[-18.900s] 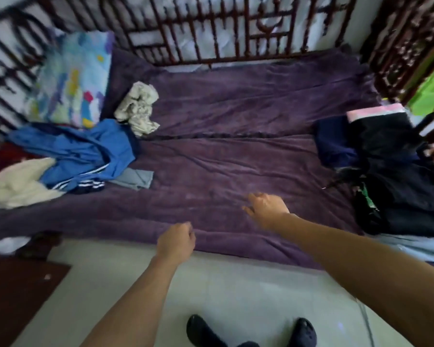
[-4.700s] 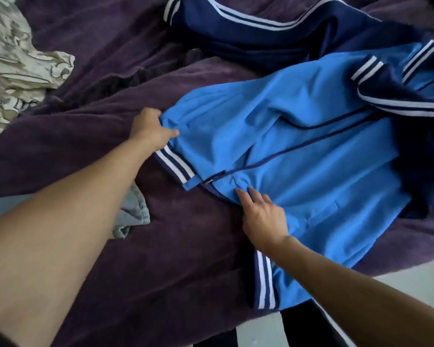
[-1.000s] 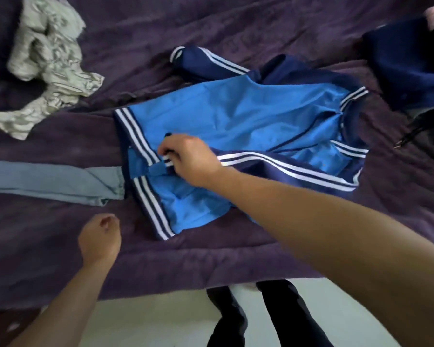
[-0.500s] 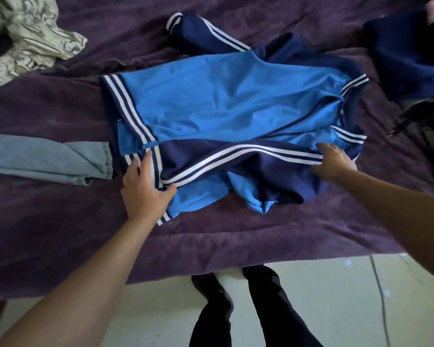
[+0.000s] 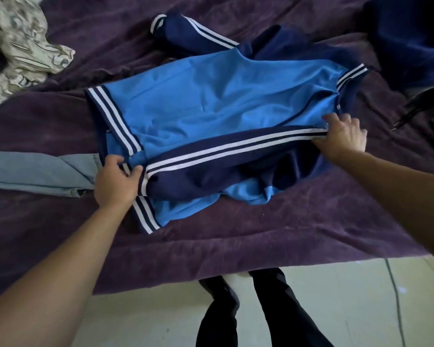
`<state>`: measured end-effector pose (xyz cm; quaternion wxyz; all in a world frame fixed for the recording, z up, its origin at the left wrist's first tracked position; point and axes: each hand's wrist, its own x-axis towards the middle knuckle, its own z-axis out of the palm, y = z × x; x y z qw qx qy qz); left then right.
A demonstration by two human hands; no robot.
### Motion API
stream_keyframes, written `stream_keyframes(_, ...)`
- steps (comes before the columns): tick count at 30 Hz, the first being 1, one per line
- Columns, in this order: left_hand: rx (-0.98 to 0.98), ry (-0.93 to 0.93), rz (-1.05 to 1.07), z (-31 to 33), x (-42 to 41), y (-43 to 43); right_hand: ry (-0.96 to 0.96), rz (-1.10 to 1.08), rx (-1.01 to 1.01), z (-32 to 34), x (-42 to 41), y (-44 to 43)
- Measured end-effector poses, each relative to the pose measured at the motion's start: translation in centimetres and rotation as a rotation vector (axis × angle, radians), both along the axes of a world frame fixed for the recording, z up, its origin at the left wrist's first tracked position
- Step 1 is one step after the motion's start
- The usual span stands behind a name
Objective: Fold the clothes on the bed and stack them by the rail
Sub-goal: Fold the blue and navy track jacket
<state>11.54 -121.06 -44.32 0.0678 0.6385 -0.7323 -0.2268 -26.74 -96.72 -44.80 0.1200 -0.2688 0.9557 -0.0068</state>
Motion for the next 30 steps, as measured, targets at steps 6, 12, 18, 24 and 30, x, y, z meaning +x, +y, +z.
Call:
stream_keyframes(6, 0.146, 0.183, 0.062, -2.7, 1.9, 7.7, 0.003, 0.634, -0.262, -2.6, 9.7, 1.2)
stream_keyframes(12, 0.129, 0.319, 0.272, -4.2, 1.4, 6.5, -0.170, 0.601, -0.065, -4.5, 9.1, 2.6)
stream_keyframes(18, 0.203, 0.192, 0.565, -2.5, 4.1, 4.7, -0.224, 0.970, 0.069, -2.4, 9.7, 5.7)
stream_keyframes(24, -0.101, -0.192, -0.037, -1.1, 4.1, 4.2, -0.147, 0.799, -0.244, -2.2, 10.3, 6.5)
stream_keyframes(30, -0.043, -0.603, -0.737, -4.1, 2.7, 7.4, -0.140, 0.694, 0.366, -5.9, 7.0, 5.1)
